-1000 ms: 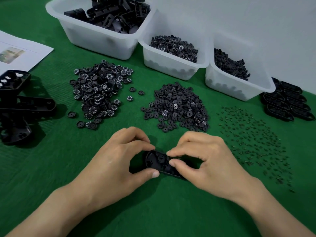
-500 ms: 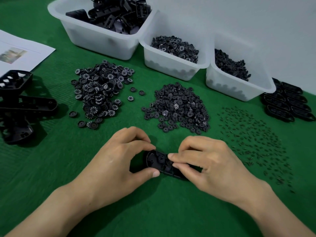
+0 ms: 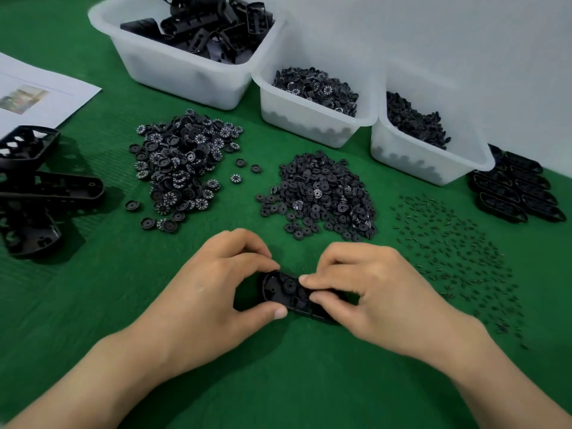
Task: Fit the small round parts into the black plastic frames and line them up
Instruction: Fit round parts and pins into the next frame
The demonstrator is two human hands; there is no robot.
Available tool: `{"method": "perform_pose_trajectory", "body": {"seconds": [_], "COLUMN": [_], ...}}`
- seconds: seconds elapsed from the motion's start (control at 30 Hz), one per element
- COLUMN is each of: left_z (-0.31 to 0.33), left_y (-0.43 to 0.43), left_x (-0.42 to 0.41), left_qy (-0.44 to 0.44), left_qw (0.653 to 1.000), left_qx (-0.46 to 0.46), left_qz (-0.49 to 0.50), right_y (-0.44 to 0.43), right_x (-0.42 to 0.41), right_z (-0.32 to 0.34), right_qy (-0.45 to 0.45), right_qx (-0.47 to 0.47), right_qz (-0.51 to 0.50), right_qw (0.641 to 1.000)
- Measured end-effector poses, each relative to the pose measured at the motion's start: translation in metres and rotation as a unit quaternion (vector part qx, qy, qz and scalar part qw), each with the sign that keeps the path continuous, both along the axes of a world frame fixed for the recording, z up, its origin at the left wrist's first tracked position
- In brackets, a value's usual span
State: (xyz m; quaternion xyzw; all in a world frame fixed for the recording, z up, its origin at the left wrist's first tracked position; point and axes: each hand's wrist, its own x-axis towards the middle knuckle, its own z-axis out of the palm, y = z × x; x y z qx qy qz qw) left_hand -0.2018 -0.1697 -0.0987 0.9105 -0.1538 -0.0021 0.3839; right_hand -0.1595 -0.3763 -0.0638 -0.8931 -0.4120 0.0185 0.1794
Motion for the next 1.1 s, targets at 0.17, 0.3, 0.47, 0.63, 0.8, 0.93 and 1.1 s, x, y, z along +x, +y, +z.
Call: {"method": "perform_pose_trajectory", "body": {"seconds": [0.17, 0.3, 0.47, 0.63, 0.8, 0.93, 1.1], "left_z": [0.0, 0.001, 0.0, -0.001, 0.0, 0.0, -0.001], "left_y": [0.0, 0.001, 0.001, 0.001, 0.001, 0.0, 0.001], "left_x": [-0.001, -0.001, 0.0, 0.0, 0.0, -0.001, 0.0], "left_qy": [-0.001, 0.0, -0.001, -0.002, 0.0, -0.003, -0.003], "left_qw": [1.0, 1.0, 1.0, 1.0, 1.0, 1.0, 1.0], "left_qx": [0.004, 0.0, -0.002, 0.001, 0.0, -0.001, 0.002], "left_qz": [-0.002, -0.003, -0.002, -0.004, -0.003, 0.0, 0.002], "right_y": [0.011, 0.027, 0.026, 0.012, 0.018, 0.004, -0.016], "right_x": [0.025, 0.035, 0.039, 0.029, 0.03, 0.023, -0.003], "right_z": [-0.006, -0.016, -0.012, -0.012, -0.012, -0.005, -0.001], "right_qy": [0.009, 0.001, 0.029, 0.092, 0.077, 0.085, 0.102], "right_qx": [0.059, 0.022, 0.038, 0.06, 0.044, 0.082, 0.082], "right_qz": [-0.134, -0.154, -0.143, -0.145, -0.135, -0.128, -0.078], "right_qw": [0.989, 0.988, 0.989, 0.983, 0.987, 0.985, 0.988]}}
